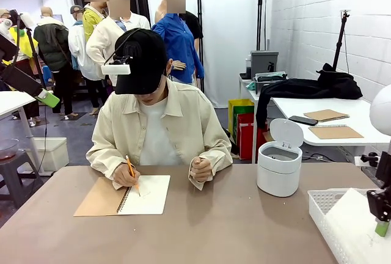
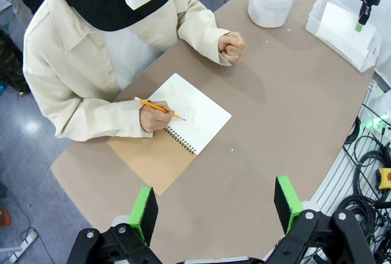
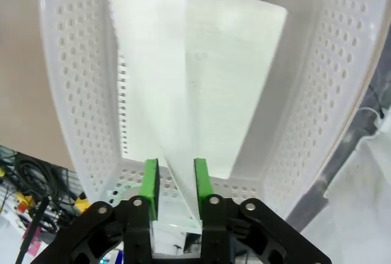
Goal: Sort the paper based on its condition.
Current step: If a person hands you a paper, place it in the Organizing basket , and if it's crumpled, put it in the Trash can.
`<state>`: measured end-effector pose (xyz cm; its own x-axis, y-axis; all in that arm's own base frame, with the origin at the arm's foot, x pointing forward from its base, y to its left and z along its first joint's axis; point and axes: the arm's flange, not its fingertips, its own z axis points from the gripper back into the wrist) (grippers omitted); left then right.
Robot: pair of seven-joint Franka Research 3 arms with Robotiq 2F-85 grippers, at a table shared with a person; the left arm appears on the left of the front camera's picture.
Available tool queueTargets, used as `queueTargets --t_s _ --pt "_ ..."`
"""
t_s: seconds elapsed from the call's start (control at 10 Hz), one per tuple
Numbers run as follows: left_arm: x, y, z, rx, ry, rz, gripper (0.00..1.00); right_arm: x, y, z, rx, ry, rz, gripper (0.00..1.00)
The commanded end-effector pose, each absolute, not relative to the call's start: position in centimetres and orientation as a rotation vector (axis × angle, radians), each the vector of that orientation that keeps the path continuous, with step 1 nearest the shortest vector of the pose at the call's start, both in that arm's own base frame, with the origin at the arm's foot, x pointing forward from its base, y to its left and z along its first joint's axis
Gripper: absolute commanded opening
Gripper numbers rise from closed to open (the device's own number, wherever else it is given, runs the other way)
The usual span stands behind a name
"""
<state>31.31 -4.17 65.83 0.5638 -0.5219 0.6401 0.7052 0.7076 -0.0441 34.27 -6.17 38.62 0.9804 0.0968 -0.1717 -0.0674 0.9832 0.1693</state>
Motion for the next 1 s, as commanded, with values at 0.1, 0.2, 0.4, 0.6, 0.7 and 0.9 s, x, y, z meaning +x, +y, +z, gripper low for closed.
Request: queueTargets --t_s 0.1,0.2,0.4,0.6,0.7,0.9 --pt "31.3 -4.1 65.9 -0.313 -0.646 -0.734 1.00 34.6 -7.9 39.7 0.063 0.171 0.062 1.00" --pt "31.3 -4.1 65.9 -0.313 -0.646 -0.734 1.00 34.8 -8.0 40.7 0.047 0.151 0.072 1.00" --pt "31.3 -4.1 65.9 -0.313 -0.646 -0.734 1.00 34.9 -7.6 43.6 -0.014 0.128 0.120 1.00" --pt "31.3 -4.1 65.9 -0.313 -0.646 -0.734 1.00 34.9 -6.2 46.6 -0.055 0.095 0.203 1.00" --pt "31.3 -4.1 65.9 -0.313 -0.646 -0.734 1.00 34.8 -5.1 48.0 -0.066 0.065 0.248 1.00" --pt "31.3 -4.1 65.9 -0.313 -0.646 -0.734 1.00 34.6 -3.9 49.6 -0.057 0.015 0.285 1.00"
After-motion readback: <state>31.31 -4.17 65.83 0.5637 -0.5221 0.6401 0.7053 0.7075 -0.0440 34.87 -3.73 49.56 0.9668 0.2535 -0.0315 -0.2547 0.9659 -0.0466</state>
